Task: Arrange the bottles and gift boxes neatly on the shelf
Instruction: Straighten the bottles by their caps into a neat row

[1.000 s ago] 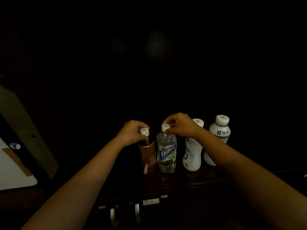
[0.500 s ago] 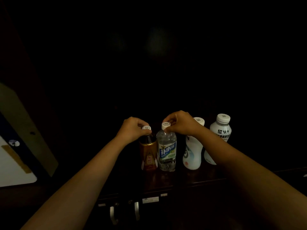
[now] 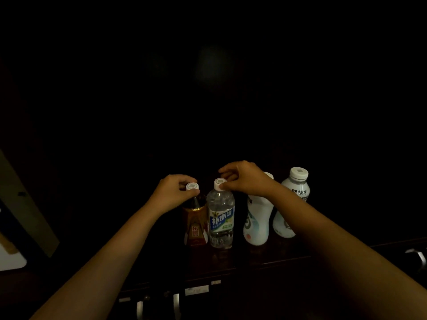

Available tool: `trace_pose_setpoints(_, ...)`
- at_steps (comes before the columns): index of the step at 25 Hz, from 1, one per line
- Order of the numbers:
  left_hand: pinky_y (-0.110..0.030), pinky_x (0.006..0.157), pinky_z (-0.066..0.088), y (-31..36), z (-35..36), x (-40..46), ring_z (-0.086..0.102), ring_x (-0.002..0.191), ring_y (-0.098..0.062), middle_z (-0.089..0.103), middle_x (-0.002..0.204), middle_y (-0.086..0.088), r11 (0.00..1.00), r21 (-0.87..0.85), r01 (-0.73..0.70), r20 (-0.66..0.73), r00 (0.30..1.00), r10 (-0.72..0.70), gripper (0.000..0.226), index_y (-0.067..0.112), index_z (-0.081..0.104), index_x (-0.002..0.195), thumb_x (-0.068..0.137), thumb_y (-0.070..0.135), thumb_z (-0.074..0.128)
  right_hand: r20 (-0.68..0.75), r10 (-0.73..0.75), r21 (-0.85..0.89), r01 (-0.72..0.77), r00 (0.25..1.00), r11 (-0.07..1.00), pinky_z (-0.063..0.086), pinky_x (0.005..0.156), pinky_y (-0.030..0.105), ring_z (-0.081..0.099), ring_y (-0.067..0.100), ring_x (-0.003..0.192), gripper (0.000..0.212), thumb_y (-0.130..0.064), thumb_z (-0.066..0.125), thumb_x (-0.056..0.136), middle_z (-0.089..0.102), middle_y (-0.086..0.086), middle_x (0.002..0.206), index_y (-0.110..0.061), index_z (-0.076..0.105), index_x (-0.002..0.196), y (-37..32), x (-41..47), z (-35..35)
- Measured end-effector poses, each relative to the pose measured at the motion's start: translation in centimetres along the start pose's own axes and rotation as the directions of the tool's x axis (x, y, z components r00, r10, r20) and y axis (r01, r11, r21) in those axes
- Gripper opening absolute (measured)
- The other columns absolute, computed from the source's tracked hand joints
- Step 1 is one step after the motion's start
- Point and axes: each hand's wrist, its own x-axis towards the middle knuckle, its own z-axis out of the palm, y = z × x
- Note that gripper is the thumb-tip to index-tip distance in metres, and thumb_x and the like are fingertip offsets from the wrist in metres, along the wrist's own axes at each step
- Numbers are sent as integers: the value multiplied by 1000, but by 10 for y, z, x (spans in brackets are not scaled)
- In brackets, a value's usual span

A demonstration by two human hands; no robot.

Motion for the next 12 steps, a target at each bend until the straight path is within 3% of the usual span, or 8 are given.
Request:
trace_pose_setpoints(5, -23, 88, 41, 9, 1, 4, 55, 113, -17, 60, 125, -9, 997, 43, -61, 17, 998, 60, 47, 13, 53, 126, 82, 22, 66, -175, -36, -227, -5, 984, 974, 47, 82, 23, 64, 19, 97, 38, -20, 66, 81, 66, 11, 115, -11, 58, 117, 17, -3, -43)
trace_pose_setpoints(9, -25, 91, 42, 25, 12, 5, 56, 109, -13, 61, 122, -7, 994, -18, -108, 73, 991, 109, 48, 14, 54, 124, 79, 22, 69, -33, 100, -388, -105, 994, 916, 47, 81, 27, 58, 20, 103, 46, -35, 71, 75, 64, 6, 116, -13, 60, 114, 37, -14, -51)
trace_pose_setpoints(12, -22, 87, 43, 32, 22, 6, 55, 104, -10, 62, 120, -3, 993, 6, -116, 76, 991, 115, 45, 14, 57, 120, 77, 22, 71, -107, 135, -412, -167, 985, 896, 50, 71, 31, 59, 22, 90, 45, -41, 74, 69, 64, 8, 98, -11, 62, 99, 42, -18, -48)
